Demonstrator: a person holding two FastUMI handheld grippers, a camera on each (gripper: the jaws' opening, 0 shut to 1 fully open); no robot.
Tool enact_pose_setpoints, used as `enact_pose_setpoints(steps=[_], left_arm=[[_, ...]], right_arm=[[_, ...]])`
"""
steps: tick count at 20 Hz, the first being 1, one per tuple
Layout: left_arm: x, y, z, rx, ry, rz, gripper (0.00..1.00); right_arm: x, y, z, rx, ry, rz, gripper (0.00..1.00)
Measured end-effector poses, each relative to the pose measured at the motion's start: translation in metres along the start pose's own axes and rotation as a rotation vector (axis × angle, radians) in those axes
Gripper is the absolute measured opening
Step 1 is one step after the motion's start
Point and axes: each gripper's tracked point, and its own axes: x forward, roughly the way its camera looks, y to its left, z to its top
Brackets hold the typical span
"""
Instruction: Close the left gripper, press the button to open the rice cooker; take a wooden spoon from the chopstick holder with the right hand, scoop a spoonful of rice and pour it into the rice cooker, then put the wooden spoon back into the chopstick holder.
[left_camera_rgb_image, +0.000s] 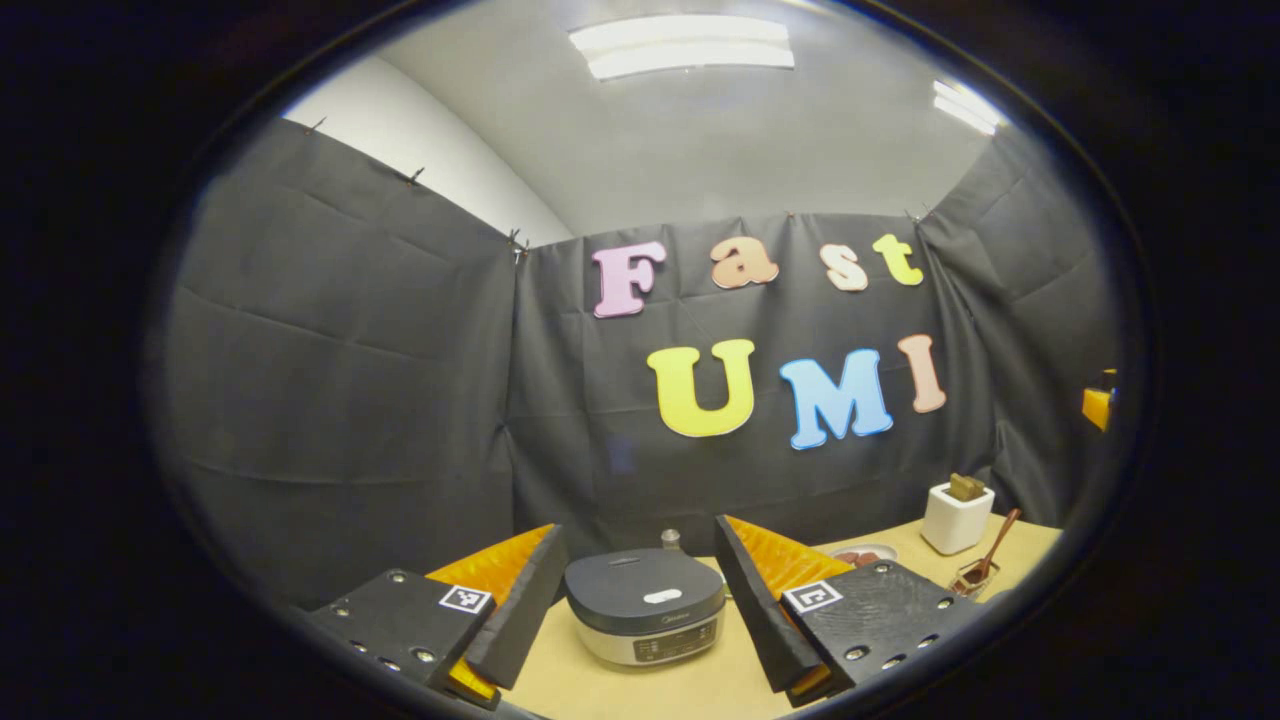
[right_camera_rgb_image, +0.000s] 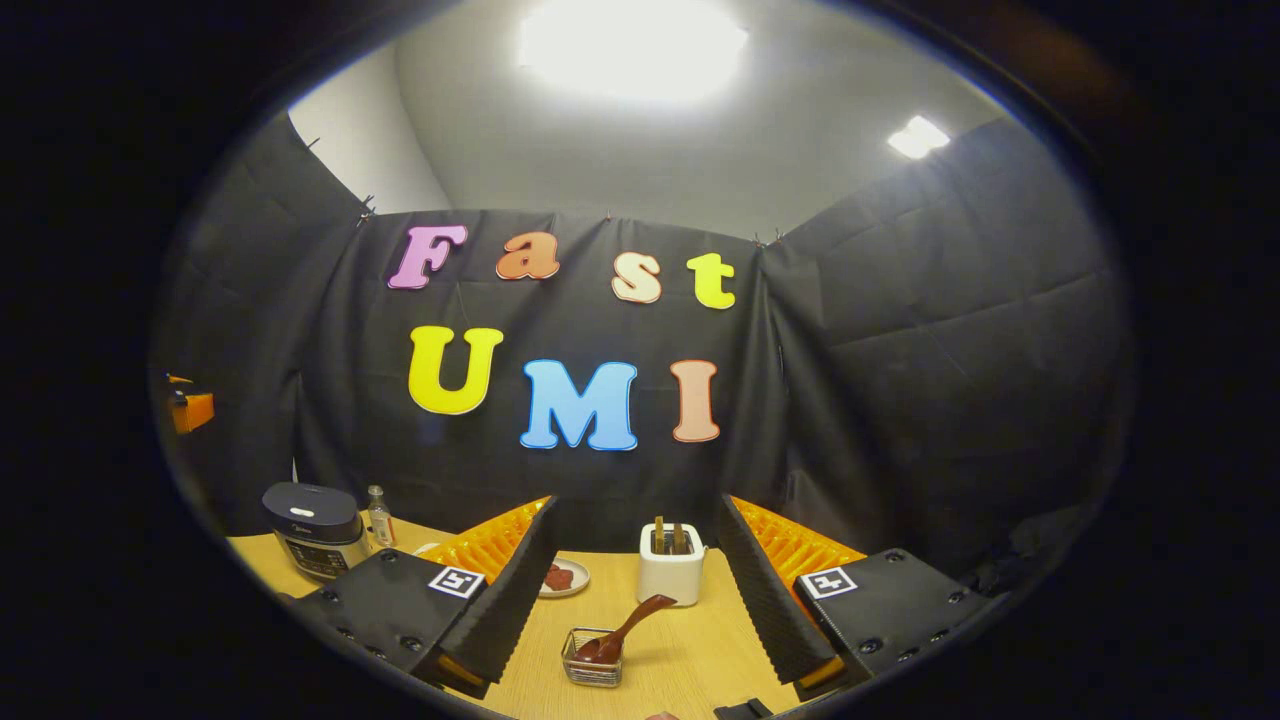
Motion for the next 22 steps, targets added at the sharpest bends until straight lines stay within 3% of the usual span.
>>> enact_pose_setpoints(steps=[7, 9, 13, 16, 19, 20, 21, 22], left_arm=[[0.006, -0.015, 0.0, 0.01, 0.015, -0.026, 0.88], [0.006, -0.019, 0.002, 0.0, 0.01, -0.035, 0.74], [0.007, -0.015, 0.005, -0.01, -0.001, -0.023, 0.74], [0.004, -0.008, 0.009, 0.002, -0.01, 0.015, 0.41], [0.004, -0.008, 0.012, 0.0, -0.016, 0.029, 0.41], [0.003, -0.011, 0.013, -0.011, -0.01, 0.014, 0.29], [0.005, -0.009, 0.012, -0.017, -0.007, 0.023, 0.31], [0.006, -0.007, 0.011, -0.019, -0.005, 0.034, 0.23]], right_arm=[[0.006, -0.009, -0.002, 0.011, 0.001, -0.011, 0.99], [0.007, -0.01, -0.002, 0.012, 0.0, -0.01, 0.99], [0.008, -0.012, -0.004, 0.01, 0.004, -0.008, 0.99], [0.009, -0.012, -0.005, 0.016, 0.002, 0.0, 0.98], [0.011, -0.016, -0.008, 0.003, 0.003, 0.005, 0.98], [0.011, -0.017, -0.008, 0.001, -0.001, 0.009, 0.98], [0.01, -0.017, -0.008, 0.002, -0.005, 0.015, 0.99], [0.011, -0.017, -0.01, 0.001, -0.005, 0.024, 0.99]])
